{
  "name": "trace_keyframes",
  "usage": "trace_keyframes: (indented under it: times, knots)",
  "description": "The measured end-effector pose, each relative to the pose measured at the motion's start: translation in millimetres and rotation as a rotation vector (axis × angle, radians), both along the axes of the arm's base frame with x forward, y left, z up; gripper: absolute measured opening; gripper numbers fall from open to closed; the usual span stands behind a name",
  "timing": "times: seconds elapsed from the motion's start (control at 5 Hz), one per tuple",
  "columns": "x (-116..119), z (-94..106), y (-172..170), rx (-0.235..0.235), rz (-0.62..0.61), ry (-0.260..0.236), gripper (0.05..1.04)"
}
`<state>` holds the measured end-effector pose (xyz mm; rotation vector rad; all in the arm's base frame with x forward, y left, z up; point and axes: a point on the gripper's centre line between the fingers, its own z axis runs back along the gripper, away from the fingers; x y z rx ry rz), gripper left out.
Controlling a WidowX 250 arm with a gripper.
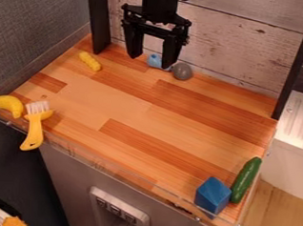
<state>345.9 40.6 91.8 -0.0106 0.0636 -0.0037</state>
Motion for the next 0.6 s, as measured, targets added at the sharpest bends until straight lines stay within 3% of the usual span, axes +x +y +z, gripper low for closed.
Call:
trace_keyframes:
  times: [0.2,0.6]
  knots:
    - [3,-9.9,14,-0.007,0.103,0.020,0.998]
    - [2,-12.2,83,0.003,0.526,0.010,0.994]
